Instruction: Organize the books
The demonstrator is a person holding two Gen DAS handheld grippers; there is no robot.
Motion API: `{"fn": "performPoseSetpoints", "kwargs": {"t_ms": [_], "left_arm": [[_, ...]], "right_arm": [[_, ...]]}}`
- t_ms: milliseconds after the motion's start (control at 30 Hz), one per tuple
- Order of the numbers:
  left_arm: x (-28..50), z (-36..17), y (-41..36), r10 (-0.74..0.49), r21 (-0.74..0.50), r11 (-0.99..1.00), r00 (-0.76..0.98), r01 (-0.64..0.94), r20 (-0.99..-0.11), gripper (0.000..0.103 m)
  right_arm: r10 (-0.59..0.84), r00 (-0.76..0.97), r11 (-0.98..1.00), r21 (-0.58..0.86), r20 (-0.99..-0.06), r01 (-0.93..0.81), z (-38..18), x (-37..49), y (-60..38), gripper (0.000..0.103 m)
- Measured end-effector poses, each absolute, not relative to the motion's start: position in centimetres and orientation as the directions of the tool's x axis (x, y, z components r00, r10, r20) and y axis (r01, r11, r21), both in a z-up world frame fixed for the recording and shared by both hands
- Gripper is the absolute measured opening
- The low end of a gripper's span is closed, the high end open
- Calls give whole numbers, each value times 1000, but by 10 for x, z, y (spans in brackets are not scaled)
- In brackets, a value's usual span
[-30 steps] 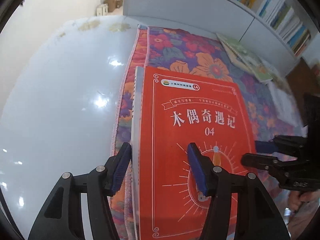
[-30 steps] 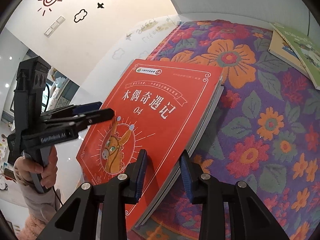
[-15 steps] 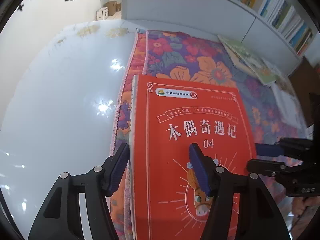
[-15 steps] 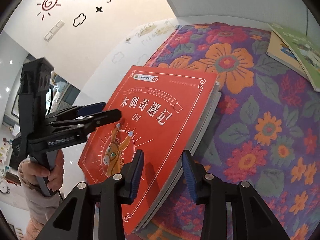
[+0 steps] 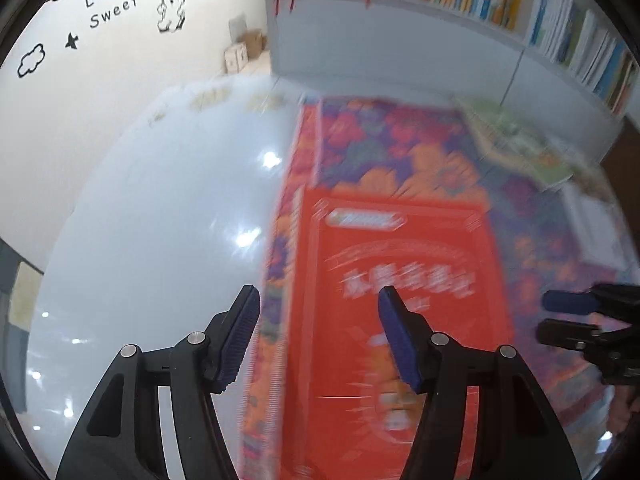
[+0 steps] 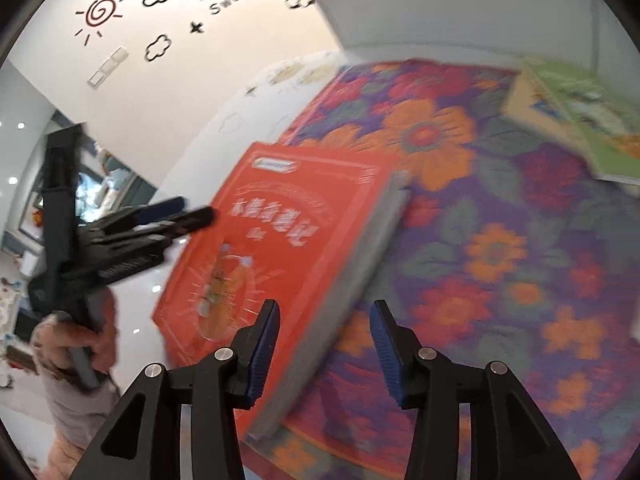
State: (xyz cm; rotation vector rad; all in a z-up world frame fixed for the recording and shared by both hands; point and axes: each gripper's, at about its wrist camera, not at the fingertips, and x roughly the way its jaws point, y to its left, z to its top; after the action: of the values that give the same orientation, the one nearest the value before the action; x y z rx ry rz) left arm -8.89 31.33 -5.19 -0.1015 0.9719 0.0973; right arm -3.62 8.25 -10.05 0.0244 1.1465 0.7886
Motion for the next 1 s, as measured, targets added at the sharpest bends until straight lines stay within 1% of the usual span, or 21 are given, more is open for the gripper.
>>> {"fn": "performPoseSetpoints", "kwargs": {"t_ms": [33, 200, 300, 367, 433, 500, 600, 667, 767, 867, 900, 933, 967, 1000], "left_arm": [[-91, -41, 305, 18, -66, 990, 589, -122, -808, 61], [-86, -2, 250, -88, -151, 988, 676, -34, -732, 62], [-77, 7, 203, -146, -175, 984, 703, 31, -696, 63], [-72, 5, 179, -172, -190, 980, 708, 54, -685, 64], [-62, -2, 151, -198, -220, 974, 705, 60, -681, 64], [-48, -18, 120, -207, -245, 968, 704, 48, -679, 64], [-31, -44, 84, -199, -269, 963, 706, 13, -679, 64], [-17, -63, 62, -171, -258, 966, 705, -17, -688, 64], [7, -93, 33, -128, -242, 968, 689, -70, -713, 64], [26, -114, 24, -104, -231, 966, 644, -116, -758, 64], [33, -121, 24, -87, -218, 967, 632, -132, -770, 64], [37, -124, 24, -68, -199, 970, 631, -139, -773, 64], [38, -125, 23, -40, -168, 976, 643, -139, -765, 64], [37, -127, 22, -10, -130, 982, 650, -137, -760, 66]], "right_arm": [[568, 189, 743, 400, -801, -537, -98, -36, 73, 48], [534, 313, 805, 359, -786, -472, -74, -32, 8, 51], [517, 379, 836, 356, -768, -418, -62, -30, -38, 53], [474, 435, 867, 319, -766, -383, -57, -32, -65, 56], [414, 491, 899, 260, -766, -352, -59, -33, -94, 70], [370, 534, 920, 220, -760, -325, -64, -34, -118, 76], [276, 606, 956, 148, -746, -253, -80, -27, -157, 78], [225, 624, 971, 121, -748, -206, -93, -11, -181, 79], [178, 630, 982, 97, -756, -161, -110, 15, -204, 79], [122, 652, 989, 34, -748, -146, -119, 37, -212, 80], [102, 659, 990, 9, -746, -143, -122, 44, -212, 82], [79, 659, 991, -14, -748, -135, -126, 51, -213, 88], [70, 649, 991, -22, -757, -132, -133, 58, -213, 91], [69, 633, 991, -23, -771, -135, -138, 63, -214, 100]]}}
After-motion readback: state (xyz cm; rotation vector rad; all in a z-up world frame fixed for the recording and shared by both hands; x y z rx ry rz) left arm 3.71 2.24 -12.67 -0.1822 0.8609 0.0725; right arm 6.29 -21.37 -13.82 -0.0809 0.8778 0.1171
